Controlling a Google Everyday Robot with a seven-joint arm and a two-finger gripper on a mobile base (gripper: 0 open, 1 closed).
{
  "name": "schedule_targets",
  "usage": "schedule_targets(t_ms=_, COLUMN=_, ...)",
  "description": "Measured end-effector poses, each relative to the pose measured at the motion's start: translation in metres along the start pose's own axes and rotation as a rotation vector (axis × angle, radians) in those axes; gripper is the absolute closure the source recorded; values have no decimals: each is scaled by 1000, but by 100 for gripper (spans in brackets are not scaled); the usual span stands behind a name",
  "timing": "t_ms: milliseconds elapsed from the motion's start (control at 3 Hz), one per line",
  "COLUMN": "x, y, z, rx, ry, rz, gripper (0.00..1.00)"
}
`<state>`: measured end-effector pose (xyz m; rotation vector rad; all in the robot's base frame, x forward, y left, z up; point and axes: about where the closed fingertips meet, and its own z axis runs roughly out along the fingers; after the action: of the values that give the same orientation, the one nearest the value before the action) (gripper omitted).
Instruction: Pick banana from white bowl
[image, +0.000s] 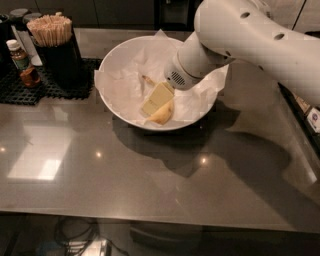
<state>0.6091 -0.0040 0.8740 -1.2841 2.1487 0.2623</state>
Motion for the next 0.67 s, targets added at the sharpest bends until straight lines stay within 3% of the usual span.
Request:
schedule_targets(t_ms=333, x=0, y=0, z=0, rx=0, ry=0, rz=0, gripper=0)
schedule_targets(t_ms=667, x=6, y=1, z=14, rx=27, ry=14, rz=59, gripper=0)
